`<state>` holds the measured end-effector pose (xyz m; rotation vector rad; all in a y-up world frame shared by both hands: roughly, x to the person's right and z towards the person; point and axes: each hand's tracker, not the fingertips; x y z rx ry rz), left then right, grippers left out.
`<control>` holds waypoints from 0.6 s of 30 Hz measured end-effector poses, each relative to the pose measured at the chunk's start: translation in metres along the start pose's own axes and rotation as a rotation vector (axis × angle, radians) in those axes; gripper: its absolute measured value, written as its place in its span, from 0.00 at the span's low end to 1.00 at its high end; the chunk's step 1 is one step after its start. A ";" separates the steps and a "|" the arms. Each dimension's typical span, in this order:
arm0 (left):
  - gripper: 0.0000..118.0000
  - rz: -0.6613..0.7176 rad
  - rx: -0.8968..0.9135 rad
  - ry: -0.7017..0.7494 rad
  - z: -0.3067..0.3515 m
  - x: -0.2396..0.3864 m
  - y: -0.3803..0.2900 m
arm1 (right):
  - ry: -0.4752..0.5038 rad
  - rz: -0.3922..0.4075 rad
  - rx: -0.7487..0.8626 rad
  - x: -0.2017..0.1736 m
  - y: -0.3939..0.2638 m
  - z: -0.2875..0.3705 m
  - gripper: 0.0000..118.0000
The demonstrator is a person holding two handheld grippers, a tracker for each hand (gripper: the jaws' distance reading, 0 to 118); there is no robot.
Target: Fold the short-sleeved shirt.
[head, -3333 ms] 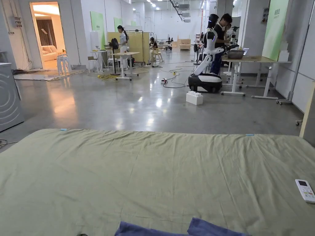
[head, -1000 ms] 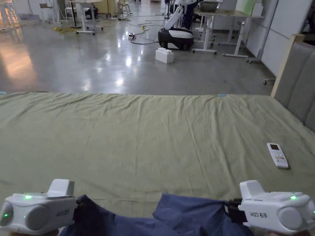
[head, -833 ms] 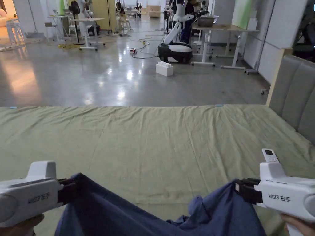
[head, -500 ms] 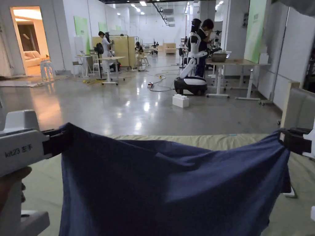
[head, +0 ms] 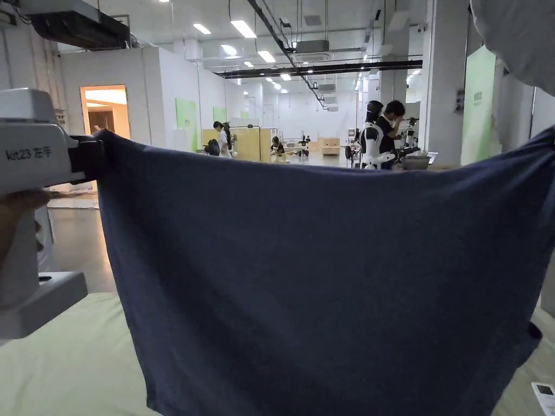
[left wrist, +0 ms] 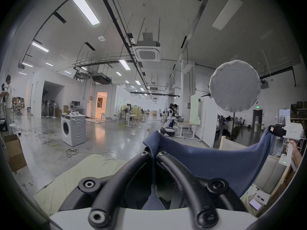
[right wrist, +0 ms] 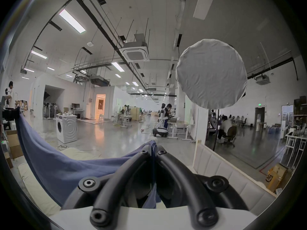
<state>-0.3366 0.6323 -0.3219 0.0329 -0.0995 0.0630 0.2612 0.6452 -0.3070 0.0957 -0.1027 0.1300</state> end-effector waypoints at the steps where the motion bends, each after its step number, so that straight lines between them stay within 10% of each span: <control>1: 0.03 -0.003 0.006 0.007 -0.002 0.000 0.004 | -0.002 -0.002 0.006 0.001 0.006 -0.003 0.03; 18: 0.03 0.004 -0.036 0.026 -0.052 -0.002 -0.017 | -0.043 0.062 0.011 -0.004 0.003 -0.047 0.03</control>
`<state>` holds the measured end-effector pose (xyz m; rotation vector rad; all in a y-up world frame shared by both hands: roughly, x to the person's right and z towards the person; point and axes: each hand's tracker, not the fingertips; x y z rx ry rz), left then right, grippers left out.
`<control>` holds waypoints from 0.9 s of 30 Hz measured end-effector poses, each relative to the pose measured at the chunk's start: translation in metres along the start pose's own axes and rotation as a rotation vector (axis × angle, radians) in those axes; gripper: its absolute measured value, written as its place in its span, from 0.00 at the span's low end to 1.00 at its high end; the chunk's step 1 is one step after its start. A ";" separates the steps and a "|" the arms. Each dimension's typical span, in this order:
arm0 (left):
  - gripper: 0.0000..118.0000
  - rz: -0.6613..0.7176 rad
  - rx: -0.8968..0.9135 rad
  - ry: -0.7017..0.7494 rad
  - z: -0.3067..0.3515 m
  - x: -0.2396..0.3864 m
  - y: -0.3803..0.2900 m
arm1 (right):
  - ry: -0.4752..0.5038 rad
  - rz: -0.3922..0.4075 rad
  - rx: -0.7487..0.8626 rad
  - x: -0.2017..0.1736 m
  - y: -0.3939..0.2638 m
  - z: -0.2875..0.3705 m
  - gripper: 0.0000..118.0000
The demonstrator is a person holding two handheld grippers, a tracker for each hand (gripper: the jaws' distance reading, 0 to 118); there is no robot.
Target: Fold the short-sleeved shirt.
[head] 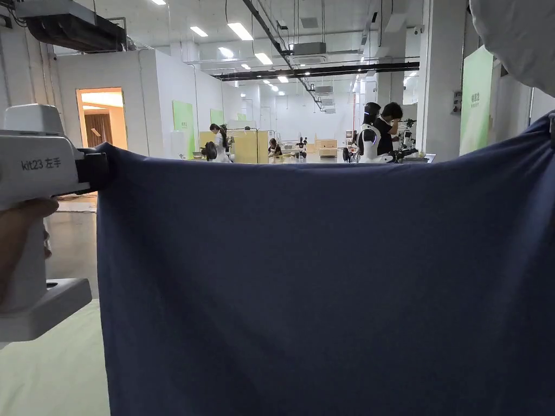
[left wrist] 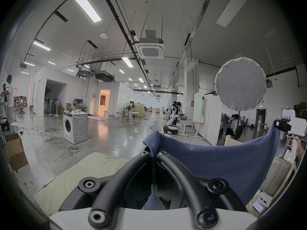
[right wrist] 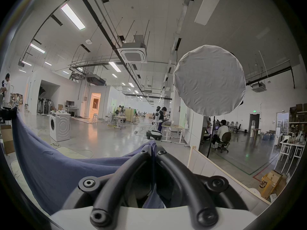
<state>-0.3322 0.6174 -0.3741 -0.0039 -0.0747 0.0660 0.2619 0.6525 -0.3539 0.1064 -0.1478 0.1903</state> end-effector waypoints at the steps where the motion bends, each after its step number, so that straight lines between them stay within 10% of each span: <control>1: 0.03 0.006 -0.001 0.001 -0.004 0.000 -0.002 | -0.001 0.002 -0.002 -0.001 -0.002 -0.004 0.03; 27: 0.03 -0.029 -0.087 0.070 -0.203 0.013 -0.050 | -0.092 0.052 -0.035 -0.050 -0.044 -0.174 0.03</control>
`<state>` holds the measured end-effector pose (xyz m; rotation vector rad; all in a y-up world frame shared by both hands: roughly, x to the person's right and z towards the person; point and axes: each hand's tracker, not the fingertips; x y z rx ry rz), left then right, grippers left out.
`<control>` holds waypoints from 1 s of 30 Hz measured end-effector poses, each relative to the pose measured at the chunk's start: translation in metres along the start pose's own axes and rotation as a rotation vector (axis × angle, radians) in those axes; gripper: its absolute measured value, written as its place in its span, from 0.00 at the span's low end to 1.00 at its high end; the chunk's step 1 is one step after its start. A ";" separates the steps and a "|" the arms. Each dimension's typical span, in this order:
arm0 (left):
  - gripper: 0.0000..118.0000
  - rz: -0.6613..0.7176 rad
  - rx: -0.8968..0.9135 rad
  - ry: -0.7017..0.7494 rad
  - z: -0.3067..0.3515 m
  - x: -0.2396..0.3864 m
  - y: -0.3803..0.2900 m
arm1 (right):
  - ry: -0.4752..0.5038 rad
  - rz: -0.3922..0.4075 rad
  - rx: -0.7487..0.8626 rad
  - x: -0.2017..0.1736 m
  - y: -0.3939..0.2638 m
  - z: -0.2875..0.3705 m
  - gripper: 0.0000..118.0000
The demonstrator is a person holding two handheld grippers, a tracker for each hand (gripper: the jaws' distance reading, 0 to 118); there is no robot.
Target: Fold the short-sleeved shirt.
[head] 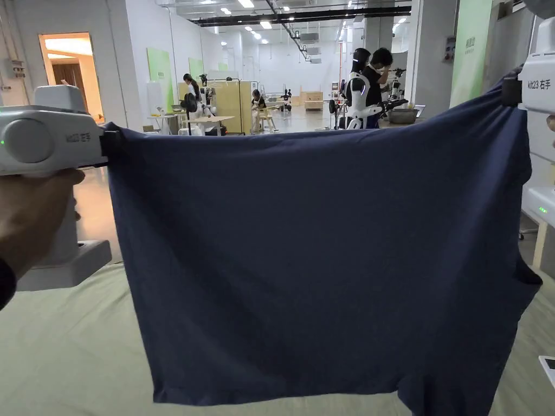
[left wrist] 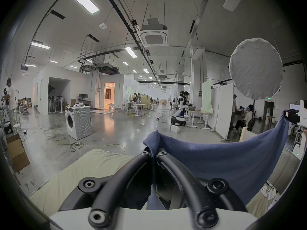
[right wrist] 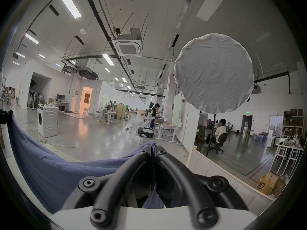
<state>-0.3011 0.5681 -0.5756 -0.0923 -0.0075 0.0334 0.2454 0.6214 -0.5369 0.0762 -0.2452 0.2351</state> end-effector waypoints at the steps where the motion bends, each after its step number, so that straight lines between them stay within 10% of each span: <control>1: 0.03 0.003 -0.001 0.006 -0.003 0.002 -0.002 | -0.002 0.004 0.001 -0.002 -0.001 -0.004 0.03; 15: 0.03 0.064 -0.108 0.001 -0.060 0.003 -0.082 | 0.020 -0.012 -0.152 -0.033 -0.070 -0.056 0.03; 25: 0.03 0.096 -0.207 -0.088 0.017 -0.015 -0.190 | 0.171 0.070 -0.237 -0.015 -0.204 0.036 0.03; 30: 0.03 0.086 -0.212 -0.136 0.085 -0.021 -0.234 | 0.212 -0.064 -0.287 0.005 -0.242 0.123 0.03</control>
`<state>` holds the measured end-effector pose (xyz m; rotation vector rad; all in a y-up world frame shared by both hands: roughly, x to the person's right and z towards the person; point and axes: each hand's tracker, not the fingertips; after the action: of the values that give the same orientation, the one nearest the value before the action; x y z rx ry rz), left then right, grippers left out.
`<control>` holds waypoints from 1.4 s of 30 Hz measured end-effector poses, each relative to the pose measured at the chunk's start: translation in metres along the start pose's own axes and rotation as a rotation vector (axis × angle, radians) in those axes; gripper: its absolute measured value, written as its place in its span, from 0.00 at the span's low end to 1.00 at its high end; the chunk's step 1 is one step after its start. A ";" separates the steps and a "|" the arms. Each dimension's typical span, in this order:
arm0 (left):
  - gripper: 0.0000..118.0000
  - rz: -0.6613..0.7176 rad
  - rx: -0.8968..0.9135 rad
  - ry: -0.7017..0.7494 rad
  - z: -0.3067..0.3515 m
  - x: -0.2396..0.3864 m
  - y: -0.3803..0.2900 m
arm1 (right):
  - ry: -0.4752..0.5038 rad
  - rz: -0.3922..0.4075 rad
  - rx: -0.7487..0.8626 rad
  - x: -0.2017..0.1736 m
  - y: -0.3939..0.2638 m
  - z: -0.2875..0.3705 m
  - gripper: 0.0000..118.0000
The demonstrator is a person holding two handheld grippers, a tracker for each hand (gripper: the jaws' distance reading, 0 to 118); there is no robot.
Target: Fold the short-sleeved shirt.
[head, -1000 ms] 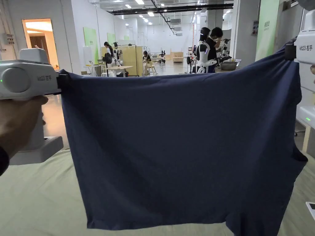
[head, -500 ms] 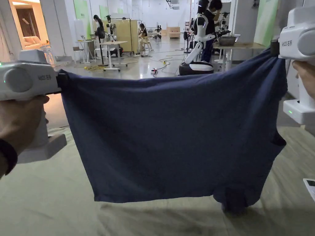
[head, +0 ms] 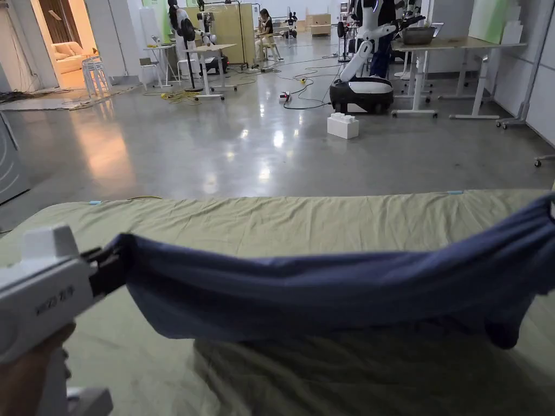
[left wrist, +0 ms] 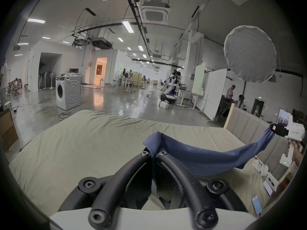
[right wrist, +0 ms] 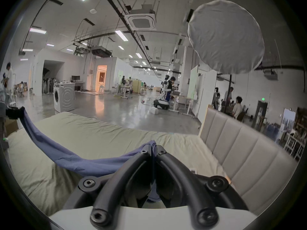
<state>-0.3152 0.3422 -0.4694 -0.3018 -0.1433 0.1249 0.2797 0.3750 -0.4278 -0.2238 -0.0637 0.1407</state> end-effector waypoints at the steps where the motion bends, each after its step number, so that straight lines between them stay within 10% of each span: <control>1: 0.03 0.004 -0.011 -0.001 0.013 0.000 -0.014 | -0.007 0.005 0.003 0.000 -0.012 0.015 0.03; 6: 0.03 0.107 -0.036 -0.044 0.074 -0.009 -0.087 | -0.011 0.033 0.058 -0.012 -0.071 0.107 0.03; 7: 0.03 0.100 -0.030 -0.025 0.088 -0.008 -0.102 | 0.029 -0.099 -0.058 -0.010 -0.092 0.120 0.03; 14: 0.03 0.111 -0.082 -0.064 0.137 -0.031 -0.191 | 0.046 -0.214 -0.216 -0.019 -0.179 0.175 0.03; 29: 0.05 0.157 -0.325 -0.050 0.160 -0.064 -0.292 | 0.034 -0.238 -0.452 -0.028 -0.266 0.199 0.03; 34: 0.70 0.192 -0.347 -0.002 0.166 -0.078 -0.293 | 0.017 -0.235 -0.534 -0.012 -0.305 0.195 0.74; 36: 0.85 0.241 -0.326 0.069 0.176 -0.089 -0.291 | 0.001 -0.278 -0.522 0.000 -0.311 0.202 0.83; 42: 0.86 0.132 -0.228 0.190 0.219 -0.081 -0.241 | -0.107 -0.345 -0.382 0.000 -0.275 0.242 0.75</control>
<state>-0.4052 0.1647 -0.1988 -0.5491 0.0515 0.2104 0.2973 0.1624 -0.1307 -0.5823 -0.2345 -0.2069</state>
